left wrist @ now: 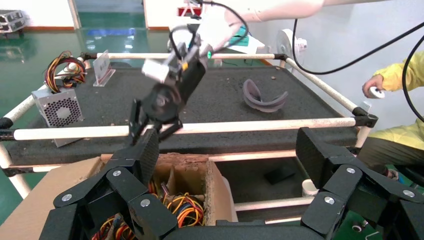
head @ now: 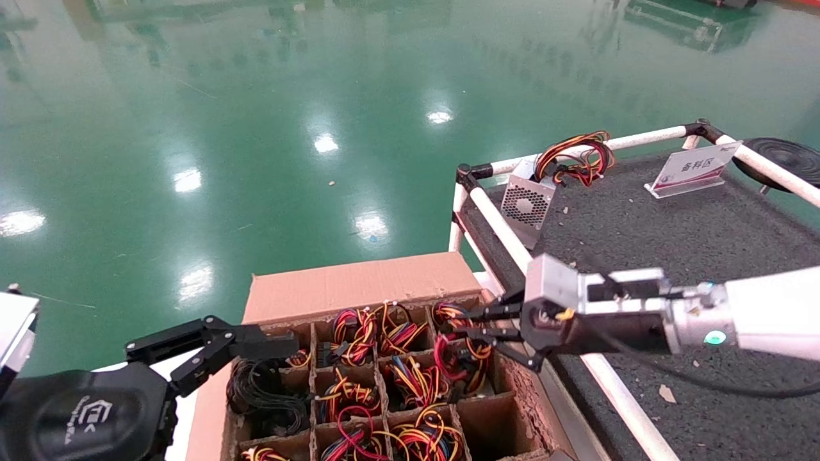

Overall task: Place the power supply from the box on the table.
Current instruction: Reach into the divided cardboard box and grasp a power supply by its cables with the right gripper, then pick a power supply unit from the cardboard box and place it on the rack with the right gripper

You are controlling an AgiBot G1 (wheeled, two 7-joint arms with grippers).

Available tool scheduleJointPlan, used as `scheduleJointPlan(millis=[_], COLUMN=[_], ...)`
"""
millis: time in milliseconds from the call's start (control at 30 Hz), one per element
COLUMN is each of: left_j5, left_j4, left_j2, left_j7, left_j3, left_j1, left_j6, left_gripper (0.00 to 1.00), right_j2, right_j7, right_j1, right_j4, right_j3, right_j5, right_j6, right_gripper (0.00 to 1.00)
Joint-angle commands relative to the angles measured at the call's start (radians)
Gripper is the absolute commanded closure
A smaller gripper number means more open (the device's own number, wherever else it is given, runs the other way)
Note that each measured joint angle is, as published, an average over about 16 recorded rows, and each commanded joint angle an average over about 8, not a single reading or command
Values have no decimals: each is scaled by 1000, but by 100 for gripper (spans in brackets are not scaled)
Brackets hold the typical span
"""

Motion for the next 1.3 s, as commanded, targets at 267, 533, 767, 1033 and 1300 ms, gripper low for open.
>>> scheduleJointPlan(millis=[267,533,767,1033,1300], left_j5=[0,0,0,0,0], left_j4=[0,0,0,0,0], left_j2=[0,0,0,0,0], left_j7=[0,0,0,0,0], left_j3=[0,0,0,0,0], left_j1=[0,0,0,0,0], left_j6=[0,0,0,0,0], left_gripper=[0,0,0,0,0], right_j2=[42,92,148,215,273], right_j7=[72,164,236,291,304], right_j1=[68,130,173,206,231], right_j4=[21,56,104,100,61], right_j3=[34,85,113,137,154], right_j5=[46,122,176,222,247], right_j6=[-57,-65,-62,-42,0], right_gripper=[100,100,100,100,100])
